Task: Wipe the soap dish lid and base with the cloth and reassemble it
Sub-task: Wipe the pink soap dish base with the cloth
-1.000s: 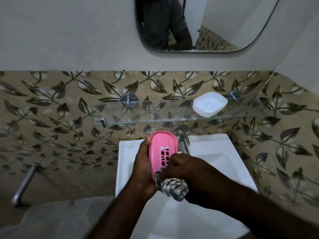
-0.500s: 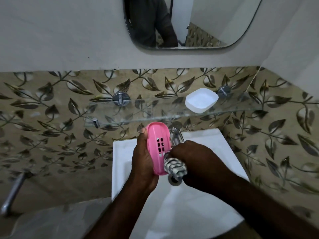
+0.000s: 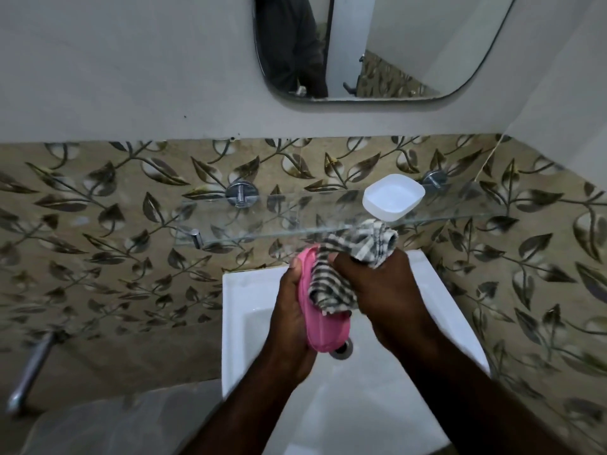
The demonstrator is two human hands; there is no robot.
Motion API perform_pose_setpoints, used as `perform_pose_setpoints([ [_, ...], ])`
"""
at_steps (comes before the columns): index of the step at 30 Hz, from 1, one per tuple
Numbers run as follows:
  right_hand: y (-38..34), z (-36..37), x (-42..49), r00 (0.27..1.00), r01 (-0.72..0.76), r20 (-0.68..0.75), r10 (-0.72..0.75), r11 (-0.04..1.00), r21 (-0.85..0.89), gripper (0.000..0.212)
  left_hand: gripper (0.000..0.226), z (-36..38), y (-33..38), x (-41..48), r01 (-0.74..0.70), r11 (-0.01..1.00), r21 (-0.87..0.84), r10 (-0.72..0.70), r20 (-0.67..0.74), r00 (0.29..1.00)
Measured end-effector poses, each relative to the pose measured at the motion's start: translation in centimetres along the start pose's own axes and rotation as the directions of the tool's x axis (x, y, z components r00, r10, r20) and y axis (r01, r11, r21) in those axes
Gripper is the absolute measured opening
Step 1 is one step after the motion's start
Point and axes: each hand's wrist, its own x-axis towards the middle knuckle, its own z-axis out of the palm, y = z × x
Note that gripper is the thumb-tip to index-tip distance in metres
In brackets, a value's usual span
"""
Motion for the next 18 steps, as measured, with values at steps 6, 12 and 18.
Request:
perform_pose_setpoints([
  [6, -0.3, 1.1, -1.0, 0.919, 0.373, 0.245, -0.309, 0.882, -0.287, 0.021, 0.047, -0.2, 0.2, -0.2, 0.005, 1.000, -0.010, -0.005, 0.025, 1.000],
  [12, -0.8, -0.3, 1.5, 0.817, 0.576, 0.356, -0.454, 0.602, -0.553, 0.025, 0.048, -0.5, 0.9, -0.1, -0.037, 0.995, 0.094, 0.034, 0.035, 0.999],
  [18, 2.0, -0.8, 1.7, 0.972, 0.221, 0.055, -0.229, 0.807, -0.548, 0.006, 0.057, -0.9, 1.4, -0.4, -0.083, 0.966, 0.245, 0.081, 0.018, 0.997],
])
